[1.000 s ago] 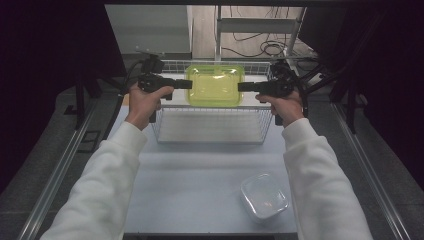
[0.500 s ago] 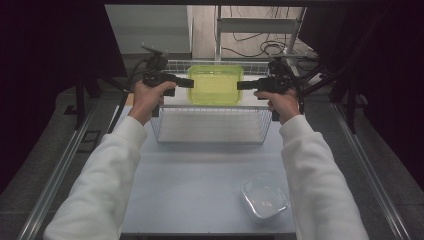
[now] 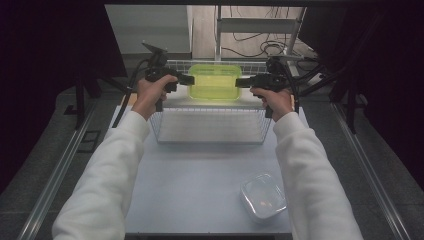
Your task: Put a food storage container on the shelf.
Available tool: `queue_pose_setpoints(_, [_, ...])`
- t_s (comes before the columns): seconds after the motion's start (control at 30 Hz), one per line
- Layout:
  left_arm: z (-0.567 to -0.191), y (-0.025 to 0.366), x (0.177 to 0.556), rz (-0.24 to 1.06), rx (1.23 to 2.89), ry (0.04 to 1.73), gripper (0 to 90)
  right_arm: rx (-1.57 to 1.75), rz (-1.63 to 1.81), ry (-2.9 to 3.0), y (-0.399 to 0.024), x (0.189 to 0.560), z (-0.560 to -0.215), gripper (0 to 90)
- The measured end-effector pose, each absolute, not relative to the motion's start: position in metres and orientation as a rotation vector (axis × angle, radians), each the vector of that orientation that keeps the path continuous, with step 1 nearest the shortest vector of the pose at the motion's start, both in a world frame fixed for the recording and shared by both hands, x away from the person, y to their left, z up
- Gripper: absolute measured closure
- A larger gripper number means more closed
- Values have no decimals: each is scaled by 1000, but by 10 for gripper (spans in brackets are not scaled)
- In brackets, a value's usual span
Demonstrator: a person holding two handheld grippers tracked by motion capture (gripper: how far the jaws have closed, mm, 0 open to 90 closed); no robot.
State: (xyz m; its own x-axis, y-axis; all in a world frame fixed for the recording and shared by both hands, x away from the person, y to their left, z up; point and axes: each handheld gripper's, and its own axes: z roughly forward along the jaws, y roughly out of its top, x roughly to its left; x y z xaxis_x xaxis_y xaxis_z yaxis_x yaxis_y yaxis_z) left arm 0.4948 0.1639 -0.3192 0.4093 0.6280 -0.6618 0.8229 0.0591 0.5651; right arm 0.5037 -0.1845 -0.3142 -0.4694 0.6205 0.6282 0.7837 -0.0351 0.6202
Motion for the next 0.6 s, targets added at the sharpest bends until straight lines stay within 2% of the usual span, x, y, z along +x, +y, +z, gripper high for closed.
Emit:
queue_pose_setpoints(0.3, [-330,164,509,-289,1596,1353,750,-1649,-1482,-1985,-177,516,-321,734])
queue_pose_setpoints(0.5, [-333,163,509,-249,1582,1351,723,-1664,-1489,-1958,-177,519,-324,718])
queue_pose_setpoints(0.6, [-332,161,507,-192,1591,1379,623,-1663,-1498,-2002,-175,517,-323,676])
